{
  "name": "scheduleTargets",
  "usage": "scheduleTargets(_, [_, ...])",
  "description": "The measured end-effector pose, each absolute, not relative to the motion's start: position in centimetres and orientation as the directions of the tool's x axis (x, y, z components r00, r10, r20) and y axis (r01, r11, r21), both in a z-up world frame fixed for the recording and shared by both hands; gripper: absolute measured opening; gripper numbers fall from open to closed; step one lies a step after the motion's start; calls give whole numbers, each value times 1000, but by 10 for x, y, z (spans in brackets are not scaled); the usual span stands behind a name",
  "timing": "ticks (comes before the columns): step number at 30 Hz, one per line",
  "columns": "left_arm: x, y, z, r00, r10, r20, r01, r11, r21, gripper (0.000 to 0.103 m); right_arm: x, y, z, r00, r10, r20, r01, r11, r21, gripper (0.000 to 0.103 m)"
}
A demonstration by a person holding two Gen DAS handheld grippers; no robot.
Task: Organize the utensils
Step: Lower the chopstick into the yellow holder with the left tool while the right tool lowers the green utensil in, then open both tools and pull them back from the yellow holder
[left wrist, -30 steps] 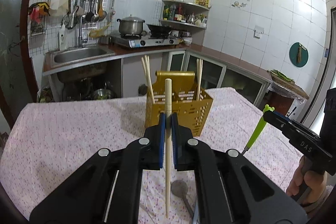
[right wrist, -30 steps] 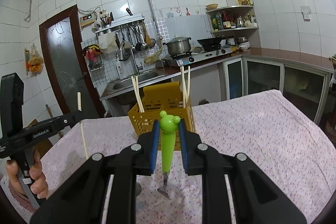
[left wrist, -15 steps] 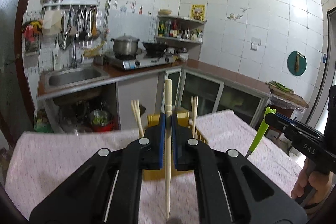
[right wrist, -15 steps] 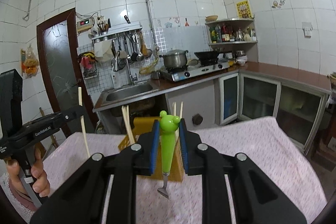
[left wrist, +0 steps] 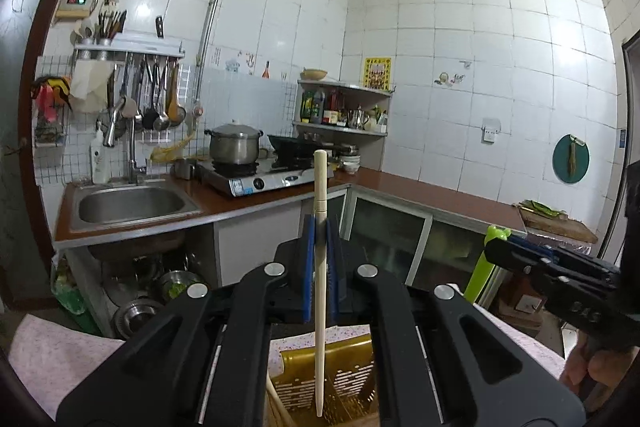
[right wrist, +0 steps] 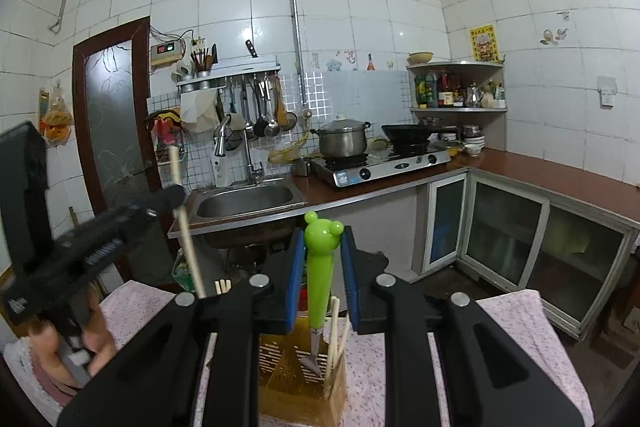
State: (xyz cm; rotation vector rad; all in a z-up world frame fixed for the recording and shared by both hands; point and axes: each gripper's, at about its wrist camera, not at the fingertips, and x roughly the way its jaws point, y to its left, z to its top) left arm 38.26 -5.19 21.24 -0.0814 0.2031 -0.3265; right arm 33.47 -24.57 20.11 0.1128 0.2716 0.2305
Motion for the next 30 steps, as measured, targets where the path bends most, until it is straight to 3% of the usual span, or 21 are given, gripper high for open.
scheduleTargets(12, [416,-52,118,897,-346,-275,324,938,-124,5,375,-236,123,895,267,-357,-225,962,155,19])
scheduleTargets(20, [402,-46,76,909,-272,-316,256,962,-92,5,378,-221,78,896,227,-381,-190,973,131,19])
scheduleTargets(29, [397,-33,64,905,-242,-351,219,970,-105,9,376,-208,66,896,222,-384,-191,975,115,20])
scheduleTargets(30, [396,-30,66,902,-244,-357,216,969,-116,13,374,-208,67,894,226,-387,-196,974,116,26])
